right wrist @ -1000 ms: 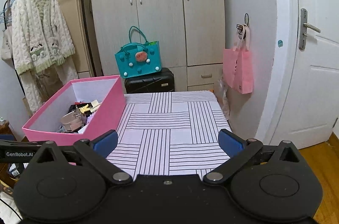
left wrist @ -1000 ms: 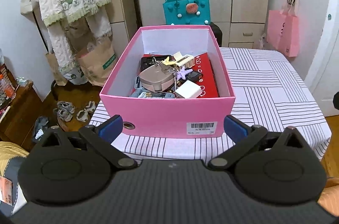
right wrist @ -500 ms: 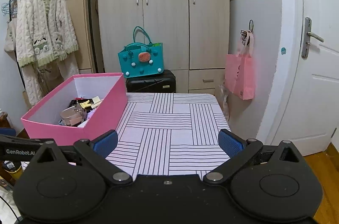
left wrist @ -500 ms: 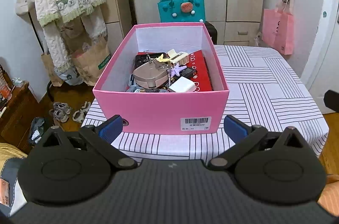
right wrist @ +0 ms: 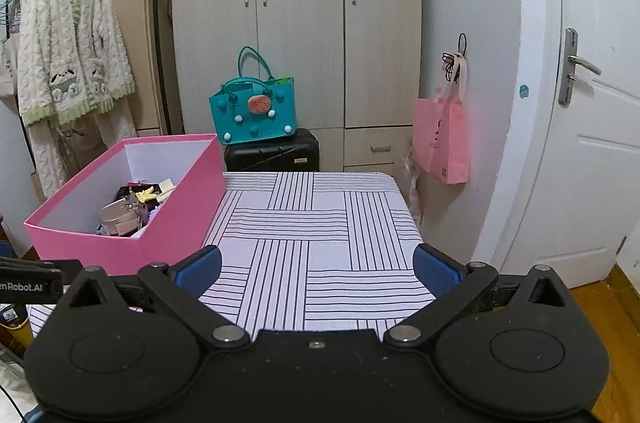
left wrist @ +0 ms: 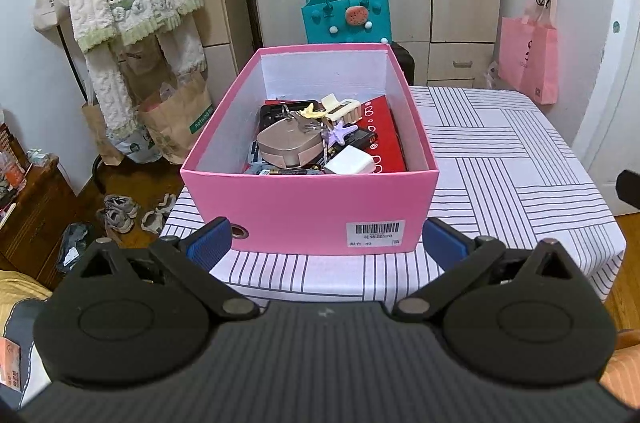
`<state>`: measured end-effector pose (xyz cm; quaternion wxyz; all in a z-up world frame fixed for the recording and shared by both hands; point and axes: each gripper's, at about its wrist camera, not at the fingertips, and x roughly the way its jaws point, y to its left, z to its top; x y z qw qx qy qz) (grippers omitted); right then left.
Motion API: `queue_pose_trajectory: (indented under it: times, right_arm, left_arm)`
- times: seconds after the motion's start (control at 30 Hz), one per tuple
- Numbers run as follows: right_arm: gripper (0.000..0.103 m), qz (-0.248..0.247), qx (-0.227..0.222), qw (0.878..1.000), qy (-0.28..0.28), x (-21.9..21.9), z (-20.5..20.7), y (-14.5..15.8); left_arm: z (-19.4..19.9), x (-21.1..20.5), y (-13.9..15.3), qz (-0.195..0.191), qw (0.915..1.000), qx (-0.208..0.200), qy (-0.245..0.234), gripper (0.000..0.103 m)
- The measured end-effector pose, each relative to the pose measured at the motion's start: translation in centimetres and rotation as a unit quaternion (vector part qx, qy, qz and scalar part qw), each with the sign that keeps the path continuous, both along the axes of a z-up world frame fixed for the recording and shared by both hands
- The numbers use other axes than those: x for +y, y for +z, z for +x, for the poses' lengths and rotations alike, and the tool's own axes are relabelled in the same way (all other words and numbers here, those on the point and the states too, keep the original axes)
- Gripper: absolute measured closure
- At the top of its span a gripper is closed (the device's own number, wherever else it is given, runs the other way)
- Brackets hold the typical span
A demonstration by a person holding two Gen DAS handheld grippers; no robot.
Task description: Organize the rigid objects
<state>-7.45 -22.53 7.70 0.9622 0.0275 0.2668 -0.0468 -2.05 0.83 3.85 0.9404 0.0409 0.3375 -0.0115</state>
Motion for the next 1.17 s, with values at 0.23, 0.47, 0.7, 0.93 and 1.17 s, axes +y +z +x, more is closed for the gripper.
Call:
queue_pose_trajectory:
  times: [0.23, 0.47, 0.7, 0.93, 1.17]
  right_arm:
    - [0.0, -0.005, 0.0, 1.0, -0.001, -0.02, -0.33, -0.19]
    - [0.0, -0.007, 0.0, 1.0, -0.003, -0.19, -0.28, -0.22]
    - [0.0, -0.009, 0.0, 1.0, -0.003, -0.21, -0.38, -0.25]
    - [0.0, -0.006, 0.002, 1.0, -0.005, -0.46, -0.17, -0.32]
    - [0.0, -0.007, 0.004, 1.0, -0.003, -0.36, -0.06, -0.38]
  left_arm:
    - [-0.01, -0.04, 0.06, 0.0, 1.0, -0.002, -0.003, 0.0]
    - [0.1, -0.04, 0.05, -0.001, 1.0, -0.001, -0.005, 0.0]
    - [0.24, -0.17, 0.04, -0.003, 1.0, -0.002, -0.007, 0.0]
    - [0.09, -0.19, -0.01, -0.003, 0.9999, -0.005, -0.009, 0.0]
    - [0.01, -0.27, -0.05, -0.002, 0.9999, -0.005, -0.009, 0.0]
